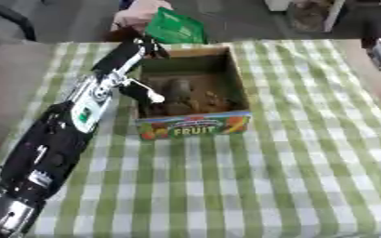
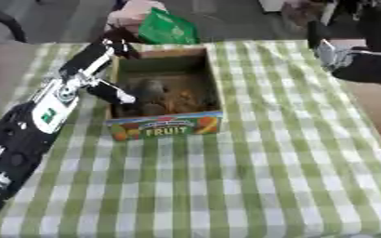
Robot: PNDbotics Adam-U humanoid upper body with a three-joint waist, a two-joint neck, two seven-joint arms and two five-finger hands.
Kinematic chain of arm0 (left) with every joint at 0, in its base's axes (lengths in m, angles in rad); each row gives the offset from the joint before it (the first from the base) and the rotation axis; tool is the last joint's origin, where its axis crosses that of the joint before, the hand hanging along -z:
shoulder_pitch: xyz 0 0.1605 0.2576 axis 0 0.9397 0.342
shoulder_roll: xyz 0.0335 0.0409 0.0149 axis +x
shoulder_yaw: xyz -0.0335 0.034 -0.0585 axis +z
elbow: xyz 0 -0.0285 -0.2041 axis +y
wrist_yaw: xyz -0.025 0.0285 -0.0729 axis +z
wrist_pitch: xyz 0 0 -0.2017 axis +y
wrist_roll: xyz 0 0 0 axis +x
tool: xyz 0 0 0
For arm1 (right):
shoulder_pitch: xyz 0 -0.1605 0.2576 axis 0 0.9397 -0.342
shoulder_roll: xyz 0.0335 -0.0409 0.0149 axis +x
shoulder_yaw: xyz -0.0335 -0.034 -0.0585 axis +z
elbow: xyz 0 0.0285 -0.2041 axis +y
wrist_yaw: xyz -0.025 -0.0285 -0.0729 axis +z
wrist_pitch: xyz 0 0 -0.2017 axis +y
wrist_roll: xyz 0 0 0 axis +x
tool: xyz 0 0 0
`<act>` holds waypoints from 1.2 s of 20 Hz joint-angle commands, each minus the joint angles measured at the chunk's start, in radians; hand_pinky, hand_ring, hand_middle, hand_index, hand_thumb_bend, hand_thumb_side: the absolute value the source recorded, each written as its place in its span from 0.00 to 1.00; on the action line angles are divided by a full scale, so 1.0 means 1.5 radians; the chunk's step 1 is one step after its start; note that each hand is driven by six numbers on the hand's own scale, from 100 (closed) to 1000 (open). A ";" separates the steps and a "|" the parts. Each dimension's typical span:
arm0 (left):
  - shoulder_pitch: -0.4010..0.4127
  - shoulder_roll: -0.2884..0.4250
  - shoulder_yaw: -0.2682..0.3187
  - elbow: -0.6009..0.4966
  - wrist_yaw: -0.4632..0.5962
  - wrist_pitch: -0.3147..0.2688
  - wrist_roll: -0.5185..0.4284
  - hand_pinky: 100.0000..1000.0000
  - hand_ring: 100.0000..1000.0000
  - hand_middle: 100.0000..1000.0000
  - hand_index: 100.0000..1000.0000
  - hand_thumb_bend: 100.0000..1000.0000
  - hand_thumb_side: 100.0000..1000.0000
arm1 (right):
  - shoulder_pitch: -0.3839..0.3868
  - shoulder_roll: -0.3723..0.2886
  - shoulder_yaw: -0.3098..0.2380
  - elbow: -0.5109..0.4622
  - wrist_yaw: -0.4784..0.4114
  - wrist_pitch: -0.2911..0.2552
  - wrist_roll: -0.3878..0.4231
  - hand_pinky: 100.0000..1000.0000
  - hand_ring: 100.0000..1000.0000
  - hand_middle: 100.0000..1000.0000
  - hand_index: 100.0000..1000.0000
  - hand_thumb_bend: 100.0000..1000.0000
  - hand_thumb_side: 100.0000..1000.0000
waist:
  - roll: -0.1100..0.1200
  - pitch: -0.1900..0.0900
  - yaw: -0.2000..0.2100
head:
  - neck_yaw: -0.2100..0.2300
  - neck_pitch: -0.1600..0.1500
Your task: Pick up objects on the table and place them in the box.
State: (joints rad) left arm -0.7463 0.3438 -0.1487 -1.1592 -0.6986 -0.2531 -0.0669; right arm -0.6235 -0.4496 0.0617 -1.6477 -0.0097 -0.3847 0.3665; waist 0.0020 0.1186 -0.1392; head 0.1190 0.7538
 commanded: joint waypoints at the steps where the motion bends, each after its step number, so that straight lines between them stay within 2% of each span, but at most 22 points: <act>1: 0.009 0.027 0.028 -0.064 0.038 0.009 0.026 0.71 0.61 0.57 0.69 0.75 0.09 | -0.005 -0.016 -0.009 -0.008 0.004 0.001 -0.004 0.84 0.94 0.78 0.87 0.00 0.17 | -0.001 -0.007 0.003 | -0.006 -0.010; 2: 0.020 0.030 0.034 -0.082 0.050 0.011 0.036 0.70 0.57 0.54 0.67 0.74 0.09 | -0.004 -0.016 -0.010 -0.008 0.005 0.001 -0.004 0.84 0.94 0.78 0.87 0.00 0.18 | -0.001 -0.006 0.004 | -0.006 -0.011; 5: 0.065 0.031 0.053 -0.138 0.084 0.020 0.068 0.68 0.54 0.51 0.65 0.73 0.08 | -0.001 -0.018 -0.013 -0.006 0.005 0.003 -0.007 0.84 0.94 0.78 0.87 0.00 0.20 | 0.002 -0.003 0.010 | -0.010 -0.013; 11: 0.167 -0.018 0.089 -0.241 0.148 0.073 0.119 0.67 0.52 0.50 0.64 0.67 0.03 | 0.017 -0.022 -0.027 -0.002 0.005 0.009 -0.016 0.84 0.94 0.78 0.87 0.00 0.21 | 0.004 0.007 0.020 | -0.018 -0.018; 16: 0.251 -0.011 0.101 -0.324 0.200 0.121 0.131 0.67 0.51 0.49 0.64 0.64 0.00 | 0.041 -0.021 -0.042 0.003 0.004 0.019 -0.029 0.83 0.94 0.77 0.87 0.00 0.23 | 0.007 0.007 0.028 | -0.012 -0.014; 20: 0.324 -0.013 0.103 -0.398 0.246 0.136 0.134 0.67 0.51 0.49 0.64 0.64 0.00 | 0.057 -0.009 -0.047 0.004 0.001 0.029 -0.036 0.83 0.94 0.77 0.86 0.00 0.25 | 0.006 0.005 0.029 | -0.013 -0.007; 24: 0.343 -0.007 0.105 -0.439 0.293 0.157 0.128 0.67 0.51 0.49 0.64 0.64 0.00 | 0.061 -0.007 -0.047 0.002 0.000 0.032 -0.038 0.83 0.94 0.77 0.86 0.00 0.25 | 0.006 0.004 0.030 | -0.012 -0.006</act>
State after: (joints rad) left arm -0.2260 0.3085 -0.0040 -1.7810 -0.2827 -0.0276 0.1264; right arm -0.5190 -0.4449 0.0003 -1.6343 -0.0065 -0.3394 0.3134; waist 0.0110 0.1402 -0.0955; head 0.0997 0.7389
